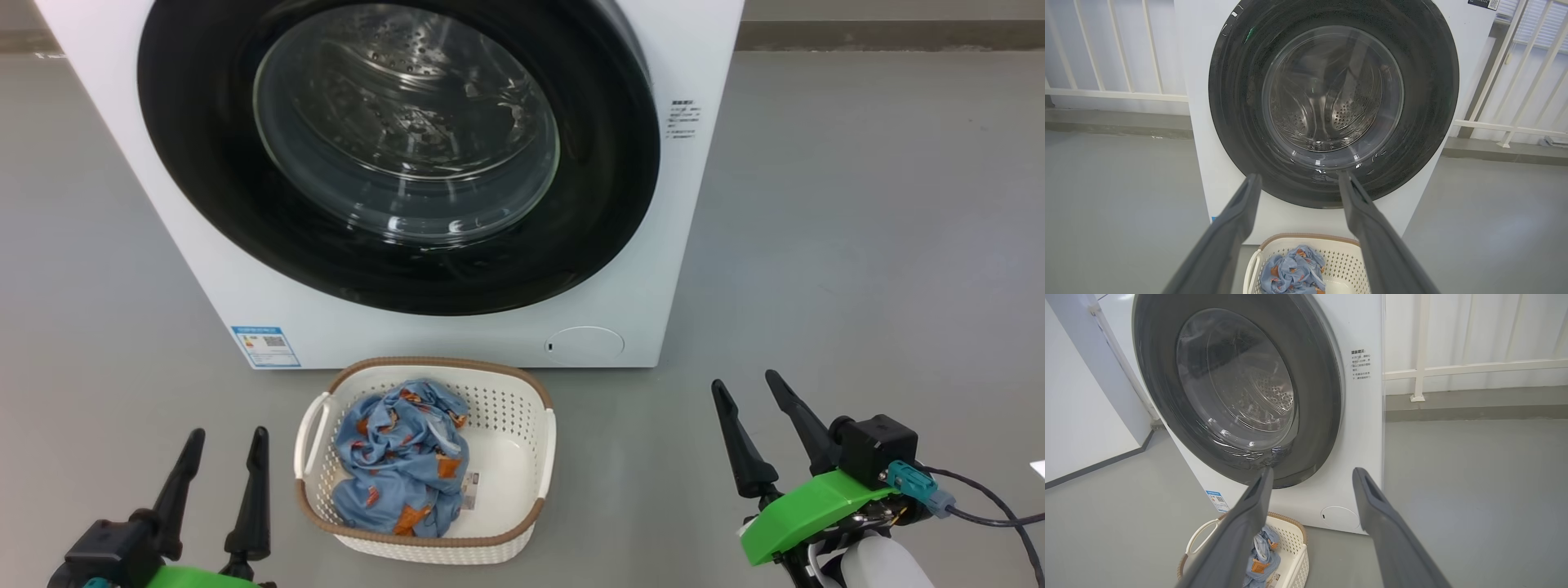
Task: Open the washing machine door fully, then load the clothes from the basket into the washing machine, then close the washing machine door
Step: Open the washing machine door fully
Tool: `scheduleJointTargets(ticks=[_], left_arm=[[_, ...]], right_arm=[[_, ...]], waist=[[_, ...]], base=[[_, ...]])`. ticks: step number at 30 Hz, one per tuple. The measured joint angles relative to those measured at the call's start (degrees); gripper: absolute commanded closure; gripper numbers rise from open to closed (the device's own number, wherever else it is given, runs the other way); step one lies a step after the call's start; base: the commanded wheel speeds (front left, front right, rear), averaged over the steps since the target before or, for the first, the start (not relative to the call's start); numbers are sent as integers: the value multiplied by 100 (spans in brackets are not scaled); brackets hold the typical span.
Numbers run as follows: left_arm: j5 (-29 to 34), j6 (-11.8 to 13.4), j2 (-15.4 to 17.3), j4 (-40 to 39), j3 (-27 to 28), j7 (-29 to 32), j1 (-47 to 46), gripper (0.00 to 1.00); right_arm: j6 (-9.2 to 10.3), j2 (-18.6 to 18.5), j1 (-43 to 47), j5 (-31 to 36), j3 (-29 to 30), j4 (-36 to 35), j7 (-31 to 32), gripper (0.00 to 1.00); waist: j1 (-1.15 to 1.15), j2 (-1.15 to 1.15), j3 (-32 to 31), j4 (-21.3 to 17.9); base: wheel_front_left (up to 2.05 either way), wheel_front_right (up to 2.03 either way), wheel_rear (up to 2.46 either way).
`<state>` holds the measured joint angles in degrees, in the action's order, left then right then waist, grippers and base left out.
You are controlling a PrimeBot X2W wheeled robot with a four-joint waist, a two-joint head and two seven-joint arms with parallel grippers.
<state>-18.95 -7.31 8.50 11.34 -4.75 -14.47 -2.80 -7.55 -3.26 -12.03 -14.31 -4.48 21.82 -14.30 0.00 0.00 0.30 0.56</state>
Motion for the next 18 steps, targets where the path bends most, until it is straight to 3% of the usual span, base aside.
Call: scheduleJointTargets(ticks=[18], left_arm=[[-89,0,13,1,-27,0,0,0]], right_arm=[[0,4,-4,-13,15,48,0,0]], waist=[[0,0,-14,11]], base=[[5,5,-9]])
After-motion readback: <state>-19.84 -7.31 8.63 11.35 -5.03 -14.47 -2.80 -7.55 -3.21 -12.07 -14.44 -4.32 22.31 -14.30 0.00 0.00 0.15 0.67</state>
